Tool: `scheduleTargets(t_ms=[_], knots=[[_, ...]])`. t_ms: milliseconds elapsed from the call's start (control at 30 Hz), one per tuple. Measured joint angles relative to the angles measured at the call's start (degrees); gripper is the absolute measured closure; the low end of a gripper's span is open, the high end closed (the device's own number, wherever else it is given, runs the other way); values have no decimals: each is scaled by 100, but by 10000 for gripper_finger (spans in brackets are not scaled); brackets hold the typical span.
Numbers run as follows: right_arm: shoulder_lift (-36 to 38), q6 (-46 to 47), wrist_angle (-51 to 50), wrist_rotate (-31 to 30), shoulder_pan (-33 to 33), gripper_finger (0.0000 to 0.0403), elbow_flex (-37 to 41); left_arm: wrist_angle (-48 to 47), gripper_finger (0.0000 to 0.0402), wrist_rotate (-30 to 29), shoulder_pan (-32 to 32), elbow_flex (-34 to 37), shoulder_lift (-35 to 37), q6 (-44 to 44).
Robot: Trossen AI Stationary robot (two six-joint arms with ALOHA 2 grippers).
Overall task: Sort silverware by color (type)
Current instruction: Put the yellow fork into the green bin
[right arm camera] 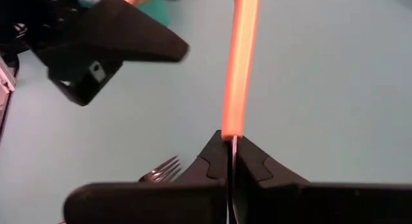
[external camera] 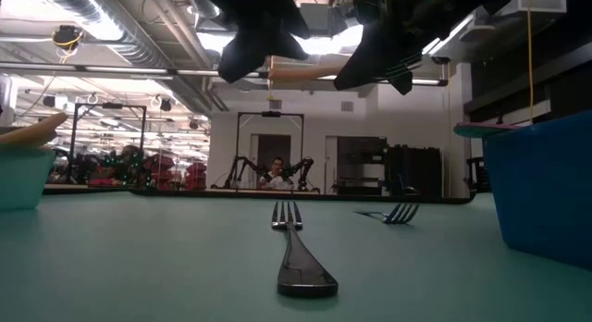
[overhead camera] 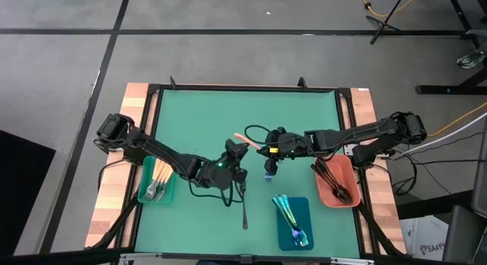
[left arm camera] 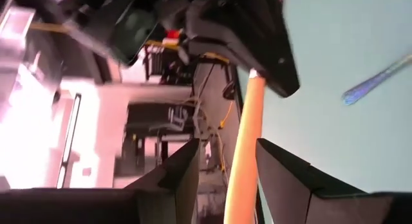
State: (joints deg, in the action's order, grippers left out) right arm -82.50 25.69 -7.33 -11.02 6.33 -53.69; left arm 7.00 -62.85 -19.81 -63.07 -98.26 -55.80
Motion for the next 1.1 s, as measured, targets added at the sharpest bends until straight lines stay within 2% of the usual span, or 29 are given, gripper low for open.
scheduleTargets(t_ms=[133,233,367,500,633,733,933,1100], knots=[[0,-1,5,-55,0,403,0,-114,256,-745,-186,0,2,975],[0,-21,26,-195,0,403,0,-611,256,-1310,-342,0,2,2032],[0,-49,37,-330,0,403,0,-1612,256,-1562,-514,0,64,3352],[0,-50,52,-357,0,403,0,-3185,256,-1163,-554,-2,452,5164],[0,-52,152,-355,0,403,-2,-4956,256,-209,-444,-2,1059,7110],[0,-64,271,-355,0,403,-2,-5755,256,433,-321,2,1366,8031],[0,-196,651,-342,1,403,-7,-5109,256,562,-295,645,1716,8426],[0,-214,824,-352,0,403,-7,-3754,256,818,-291,1556,1839,8527]])
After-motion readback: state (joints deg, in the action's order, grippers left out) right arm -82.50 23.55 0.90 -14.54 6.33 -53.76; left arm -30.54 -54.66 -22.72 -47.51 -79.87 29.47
